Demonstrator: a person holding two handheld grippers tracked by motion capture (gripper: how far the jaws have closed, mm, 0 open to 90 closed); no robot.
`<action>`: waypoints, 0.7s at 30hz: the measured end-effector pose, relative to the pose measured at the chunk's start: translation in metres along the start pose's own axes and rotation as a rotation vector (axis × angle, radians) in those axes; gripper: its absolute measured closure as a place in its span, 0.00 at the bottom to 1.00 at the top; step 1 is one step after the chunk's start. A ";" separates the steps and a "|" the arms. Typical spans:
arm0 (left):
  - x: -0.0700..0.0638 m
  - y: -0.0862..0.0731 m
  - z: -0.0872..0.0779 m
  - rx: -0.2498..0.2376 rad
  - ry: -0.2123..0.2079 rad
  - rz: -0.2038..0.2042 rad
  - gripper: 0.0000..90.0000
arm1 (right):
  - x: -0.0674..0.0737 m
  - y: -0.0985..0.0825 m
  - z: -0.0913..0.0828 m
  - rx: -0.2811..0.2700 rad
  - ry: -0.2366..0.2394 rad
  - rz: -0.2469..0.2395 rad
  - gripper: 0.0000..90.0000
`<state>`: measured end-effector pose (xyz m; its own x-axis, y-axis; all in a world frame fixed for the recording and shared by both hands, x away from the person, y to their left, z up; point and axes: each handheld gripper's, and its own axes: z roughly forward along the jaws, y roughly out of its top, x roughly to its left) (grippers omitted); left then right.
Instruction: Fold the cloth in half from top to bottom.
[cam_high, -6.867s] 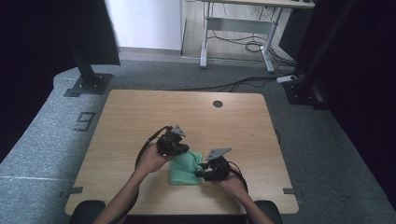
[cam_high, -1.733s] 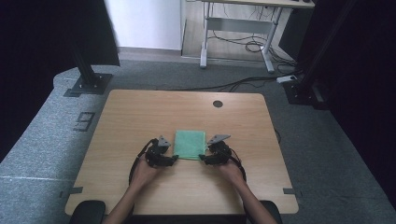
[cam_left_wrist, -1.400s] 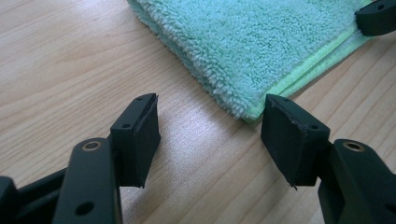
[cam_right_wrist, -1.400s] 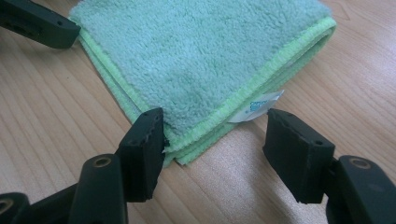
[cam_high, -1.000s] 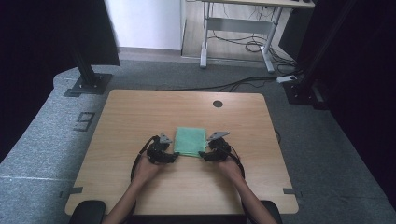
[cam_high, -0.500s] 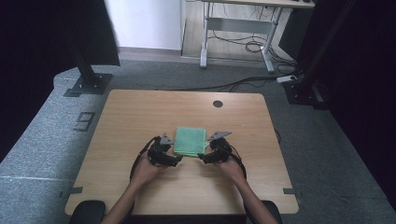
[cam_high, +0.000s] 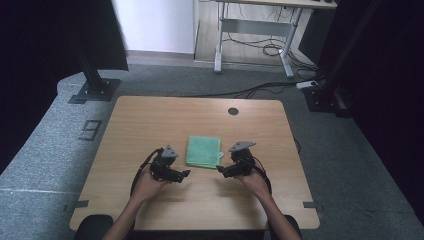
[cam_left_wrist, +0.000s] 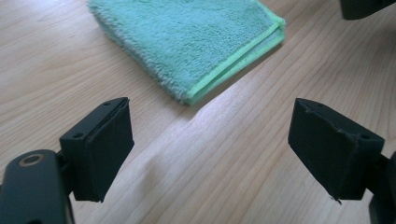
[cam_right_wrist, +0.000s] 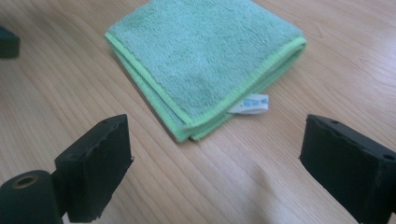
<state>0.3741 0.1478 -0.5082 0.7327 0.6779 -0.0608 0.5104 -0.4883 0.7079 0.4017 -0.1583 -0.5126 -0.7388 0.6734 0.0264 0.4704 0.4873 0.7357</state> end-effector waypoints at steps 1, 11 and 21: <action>0.001 -0.001 -0.002 -0.002 0.001 -0.002 0.15 | 0.000 -0.001 -0.002 -0.002 -0.005 0.001 0.08; 0.005 -0.013 -0.020 0.001 0.067 0.008 0.12 | -0.004 -0.012 -0.023 -0.012 -0.025 0.011 0.06; 0.010 -0.031 -0.029 0.033 0.121 0.022 0.03 | -0.006 -0.026 -0.043 -0.024 -0.051 0.023 0.04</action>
<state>0.3524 0.1854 -0.5104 0.6853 0.7271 0.0420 0.5106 -0.5207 0.6842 0.3729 -0.1986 -0.5030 -0.7018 0.7123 0.0092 0.4746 0.4579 0.7517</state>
